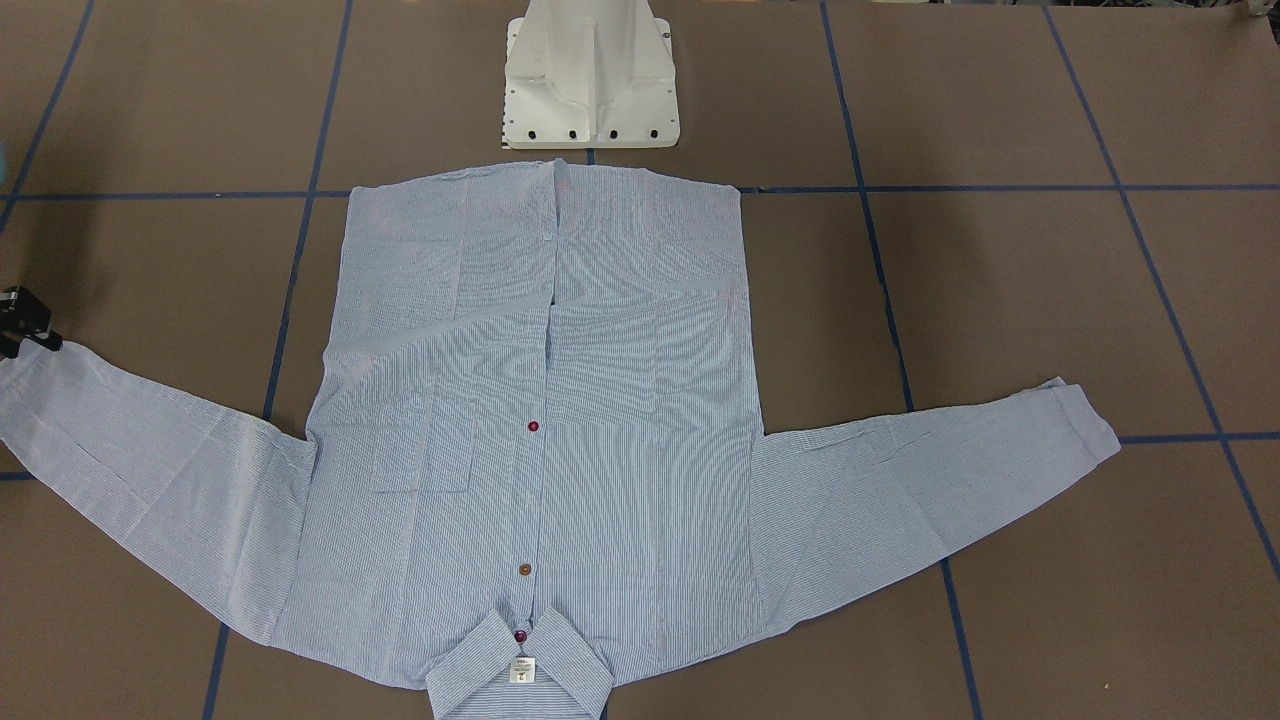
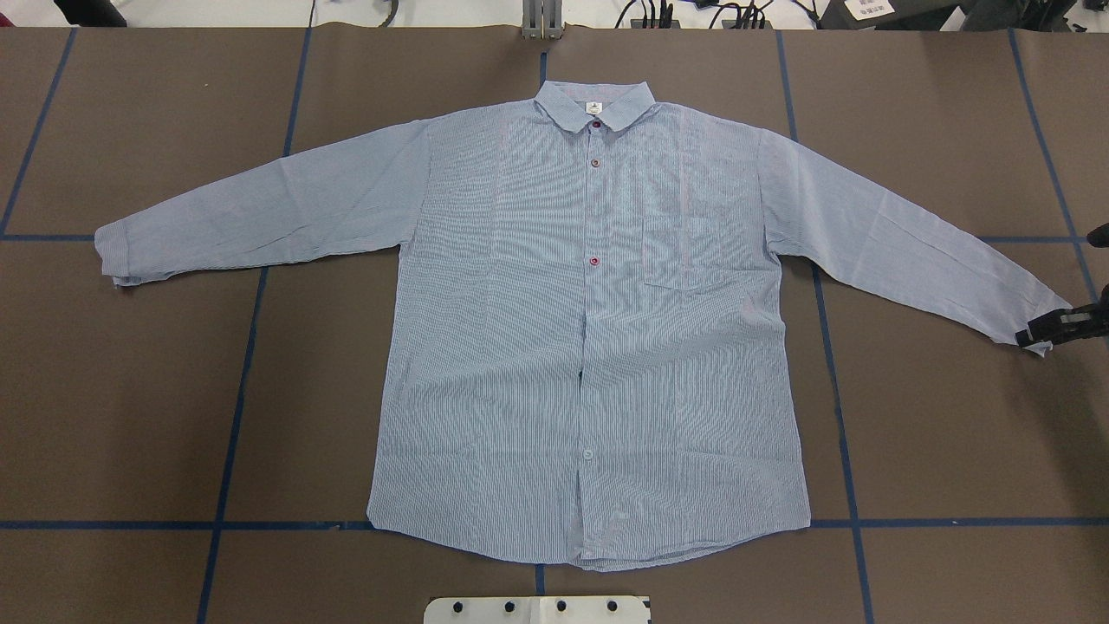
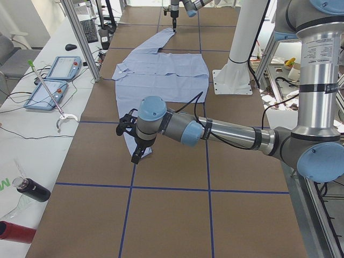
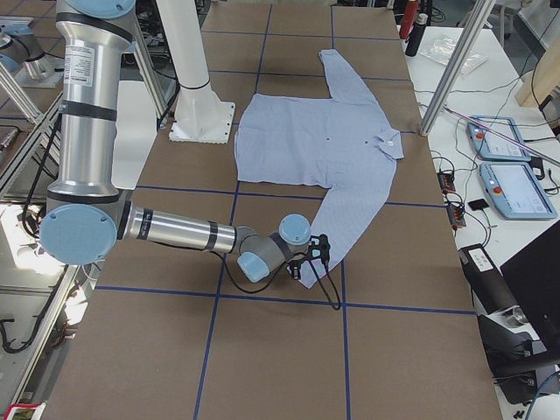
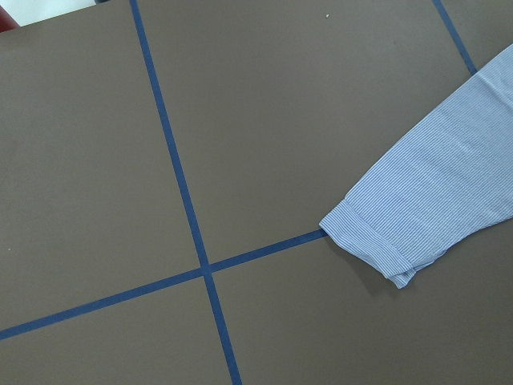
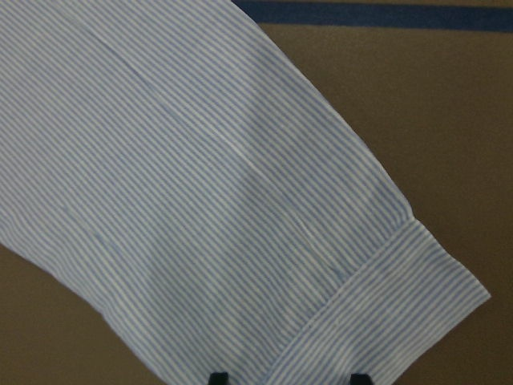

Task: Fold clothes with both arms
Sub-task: 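Lower the right gripper onto the cuff of the sleeve nearest it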

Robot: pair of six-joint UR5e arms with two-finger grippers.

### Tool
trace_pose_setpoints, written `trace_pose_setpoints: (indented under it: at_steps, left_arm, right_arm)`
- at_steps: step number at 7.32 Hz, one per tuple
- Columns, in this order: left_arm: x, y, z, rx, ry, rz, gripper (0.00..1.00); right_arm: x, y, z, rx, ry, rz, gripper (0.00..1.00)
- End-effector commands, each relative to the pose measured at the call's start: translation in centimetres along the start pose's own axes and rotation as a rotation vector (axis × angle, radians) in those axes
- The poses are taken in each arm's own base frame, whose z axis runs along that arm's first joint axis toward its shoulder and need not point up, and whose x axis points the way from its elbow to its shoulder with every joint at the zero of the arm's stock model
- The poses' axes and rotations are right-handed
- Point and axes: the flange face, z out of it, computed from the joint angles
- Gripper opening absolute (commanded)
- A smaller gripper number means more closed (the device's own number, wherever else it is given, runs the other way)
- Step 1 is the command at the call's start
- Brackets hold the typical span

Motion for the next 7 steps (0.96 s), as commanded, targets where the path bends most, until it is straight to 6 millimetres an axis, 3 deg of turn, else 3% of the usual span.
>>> trace_pose_setpoints:
  at_steps: [1, 4, 7]
  left_arm:
    - [0.3, 0.0, -0.1, 0.000, 0.036, -0.004, 1.00]
    - [0.3, 0.0, -0.1, 0.000, 0.038, -0.004, 1.00]
    - [0.3, 0.0, 0.0, -0.002, 0.038, -0.008, 1.00]
  right_arm:
    - [0.0, -0.1, -0.1, -0.008, 0.006, 0.009, 0.61]
    - [0.1, -0.7, -1.1, 0.000, 0.015, 0.026, 0.61]
    - [0.2, -0.4, -0.5, -0.007, 0.036, 0.023, 0.61]
